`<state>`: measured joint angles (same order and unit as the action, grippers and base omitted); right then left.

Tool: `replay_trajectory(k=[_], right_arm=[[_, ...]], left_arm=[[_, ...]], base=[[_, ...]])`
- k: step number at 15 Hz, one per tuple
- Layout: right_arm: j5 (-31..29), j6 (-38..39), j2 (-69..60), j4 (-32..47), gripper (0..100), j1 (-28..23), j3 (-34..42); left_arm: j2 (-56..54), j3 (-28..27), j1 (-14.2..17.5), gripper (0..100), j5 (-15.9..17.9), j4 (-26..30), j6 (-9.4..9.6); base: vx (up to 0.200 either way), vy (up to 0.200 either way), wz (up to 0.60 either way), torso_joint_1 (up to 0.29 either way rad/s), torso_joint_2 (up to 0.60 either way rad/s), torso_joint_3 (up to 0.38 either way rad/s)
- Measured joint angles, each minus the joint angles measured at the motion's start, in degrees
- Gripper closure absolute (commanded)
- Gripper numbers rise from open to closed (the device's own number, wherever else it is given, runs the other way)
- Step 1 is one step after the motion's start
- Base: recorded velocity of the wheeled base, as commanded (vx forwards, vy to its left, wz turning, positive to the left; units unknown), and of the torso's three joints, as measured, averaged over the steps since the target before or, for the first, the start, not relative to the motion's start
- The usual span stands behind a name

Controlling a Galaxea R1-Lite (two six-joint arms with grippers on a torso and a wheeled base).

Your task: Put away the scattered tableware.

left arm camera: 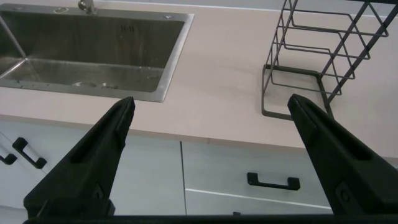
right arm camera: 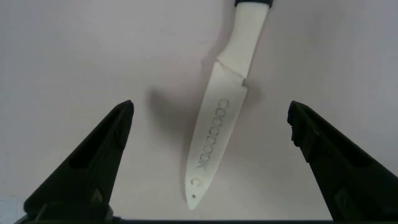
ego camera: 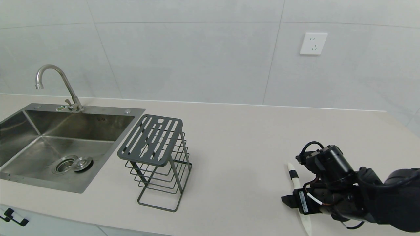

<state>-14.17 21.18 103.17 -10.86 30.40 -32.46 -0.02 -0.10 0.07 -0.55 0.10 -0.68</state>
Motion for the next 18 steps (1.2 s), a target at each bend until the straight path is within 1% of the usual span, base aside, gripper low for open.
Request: replay_trajectory(k=[2,5,6,10,11,14,16,18], right_arm=[[-0.91,-0.1,1.05,0.02,0,-1.41,-1.29],[-0.96,0.09,1.99,0.02,0,-2.35,-1.18],[-0.89,0.09,2.23,0.05,100,-2.4,-1.18],[-0.91,0.2,4.38,-0.09,100,-1.66,-0.91],[-1.05,0.22,5.44,-1.07,100,-1.41,-0.91],[-0.99,-0.02,8.22,-8.53,100,-1.16,0.91],[-0.89,-0.32,8.48,-10.02,100,-1.3,1.93],[-0.61,-0.68,7.03,-9.52,100,-1.72,1.85]], left_arm=[[0.0,0.0,0.0,0,-0.02,0.0,0.0],[0.0,0.0,0.0,0,-0.02,0.0,0.02],[0.0,0.0,0.0,0,-0.02,-0.02,0.02],[0.0,0.0,0.0,0,-0.1,0.0,-0.1],[0.0,0.0,0.0,0,-0.27,0.0,-0.27],[0.0,0.0,0.0,0,-0.87,-0.1,-0.79],[0.0,0.0,0.0,0,-0.87,-0.1,-0.84],[0.0,0.0,0.0,0,-0.87,-0.1,-0.84]], base=[[0.0,0.0,0.0,0.0,0.0,0.0],[0.0,0.0,0.0,0.0,0.0,0.0],[0.0,0.0,0.0,0.0,0.0,0.0],[0.0,0.0,0.0,0.0,0.0,0.0],[0.0,0.0,0.0,0.0,0.0,0.0],[0.0,0.0,0.0,0.0,0.0,0.0],[0.0,0.0,0.0,0.0,0.0,0.0],[0.0,0.0,0.0,0.0,0.0,0.0]])
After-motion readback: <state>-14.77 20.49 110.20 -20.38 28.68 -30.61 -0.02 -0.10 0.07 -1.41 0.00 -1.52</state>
